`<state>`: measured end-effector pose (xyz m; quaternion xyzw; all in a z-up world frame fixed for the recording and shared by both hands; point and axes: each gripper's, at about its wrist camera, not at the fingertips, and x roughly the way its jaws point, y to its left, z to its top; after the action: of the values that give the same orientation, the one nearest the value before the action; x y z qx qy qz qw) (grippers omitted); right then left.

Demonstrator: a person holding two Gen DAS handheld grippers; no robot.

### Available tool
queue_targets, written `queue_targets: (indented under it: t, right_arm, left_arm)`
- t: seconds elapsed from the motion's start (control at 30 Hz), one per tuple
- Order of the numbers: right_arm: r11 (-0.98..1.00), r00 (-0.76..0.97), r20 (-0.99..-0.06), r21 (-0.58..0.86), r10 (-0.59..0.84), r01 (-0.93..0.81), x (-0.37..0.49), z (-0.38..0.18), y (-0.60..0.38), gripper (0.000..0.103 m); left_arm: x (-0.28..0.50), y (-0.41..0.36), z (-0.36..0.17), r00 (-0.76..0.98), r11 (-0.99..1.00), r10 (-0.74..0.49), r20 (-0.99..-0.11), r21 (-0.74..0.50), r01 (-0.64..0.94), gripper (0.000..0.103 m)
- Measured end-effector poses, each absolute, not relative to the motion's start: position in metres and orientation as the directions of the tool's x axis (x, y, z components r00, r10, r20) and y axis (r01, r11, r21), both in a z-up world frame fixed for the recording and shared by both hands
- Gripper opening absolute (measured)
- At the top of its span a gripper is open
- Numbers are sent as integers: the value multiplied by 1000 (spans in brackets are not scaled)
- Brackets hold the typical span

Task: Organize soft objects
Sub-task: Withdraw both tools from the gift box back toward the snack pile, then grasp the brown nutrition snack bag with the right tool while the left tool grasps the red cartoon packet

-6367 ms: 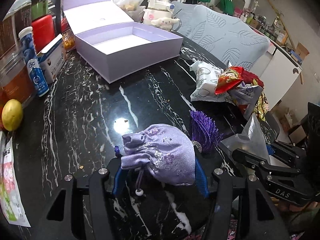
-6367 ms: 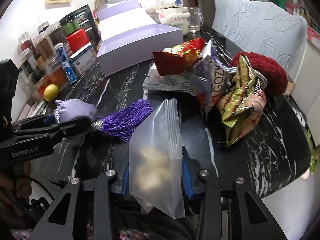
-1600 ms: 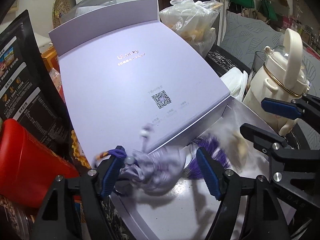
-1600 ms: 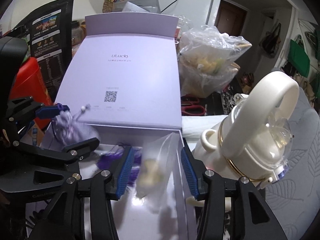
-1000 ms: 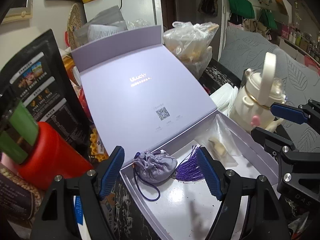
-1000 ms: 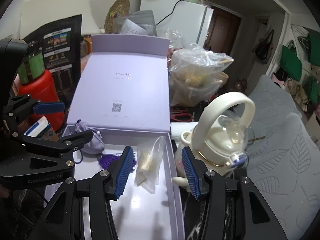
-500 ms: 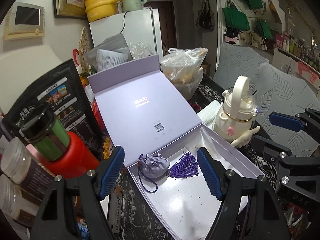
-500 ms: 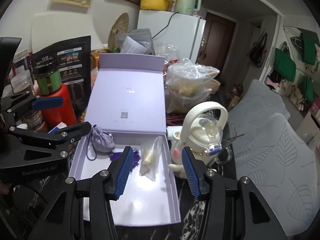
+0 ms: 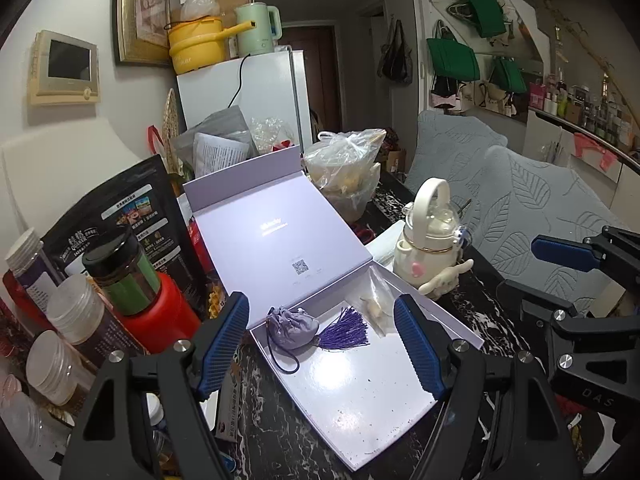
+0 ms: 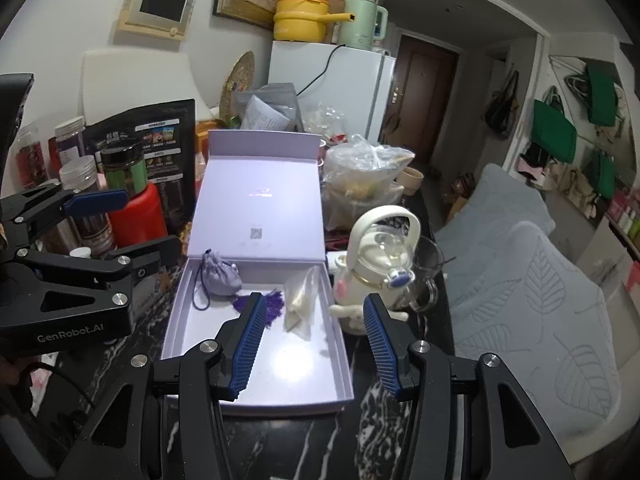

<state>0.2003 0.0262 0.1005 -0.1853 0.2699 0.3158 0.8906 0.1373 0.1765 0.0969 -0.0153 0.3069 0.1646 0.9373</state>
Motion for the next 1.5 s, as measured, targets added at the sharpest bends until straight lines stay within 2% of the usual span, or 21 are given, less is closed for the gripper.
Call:
queue_targets:
  t: [0.67,1.03,1.5]
  right_arm:
    - [753,630,-623,-96,464,-651,135,107,-18,50]
    - [762,633,-629,-98,451,-640,99,92,-47,50]
    - [794,643,-645,-91,413,-601,74,67,-96,51]
  left_arm:
    - [71,134,112,804,972,214,-555,36,-234,75]
    - [41,96,98,810,986,157,-564,38,-164,75]
    - [32,46,78,802,1000,23,-596,3,-26,75]
